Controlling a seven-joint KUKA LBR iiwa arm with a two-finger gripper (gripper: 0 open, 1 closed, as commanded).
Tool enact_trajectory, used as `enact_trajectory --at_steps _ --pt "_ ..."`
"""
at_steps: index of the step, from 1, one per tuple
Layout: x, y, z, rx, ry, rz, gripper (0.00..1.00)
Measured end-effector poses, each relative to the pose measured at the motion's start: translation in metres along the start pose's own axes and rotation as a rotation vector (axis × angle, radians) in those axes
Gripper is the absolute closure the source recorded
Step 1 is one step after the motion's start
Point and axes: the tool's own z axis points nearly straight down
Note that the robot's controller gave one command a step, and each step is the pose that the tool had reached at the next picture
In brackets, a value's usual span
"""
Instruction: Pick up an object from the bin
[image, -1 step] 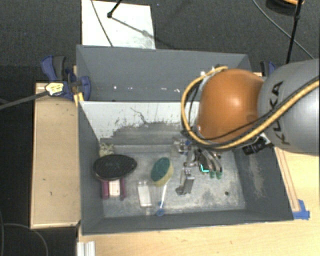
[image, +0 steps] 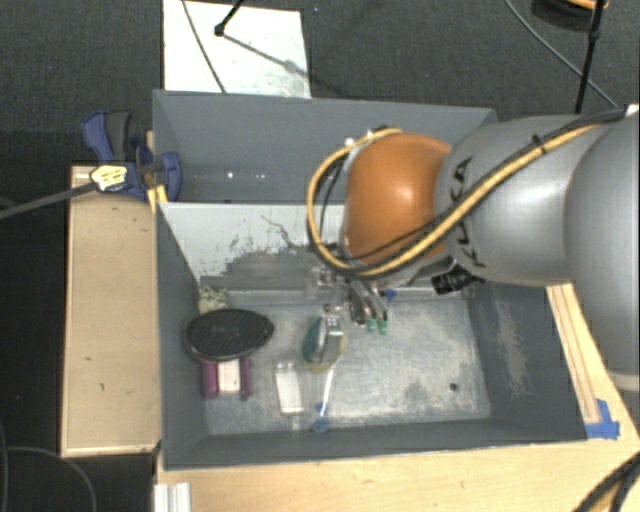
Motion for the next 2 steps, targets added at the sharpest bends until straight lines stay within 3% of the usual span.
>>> enact_trajectory --at_steps 1,2 --pt "-0.0079 -0.0223 0.0868 -0.003 0.011 -0.045 0.0" --pt "-0.011 -0.0218 0.0822 -0.003 -0.001 -0.042 1.0"
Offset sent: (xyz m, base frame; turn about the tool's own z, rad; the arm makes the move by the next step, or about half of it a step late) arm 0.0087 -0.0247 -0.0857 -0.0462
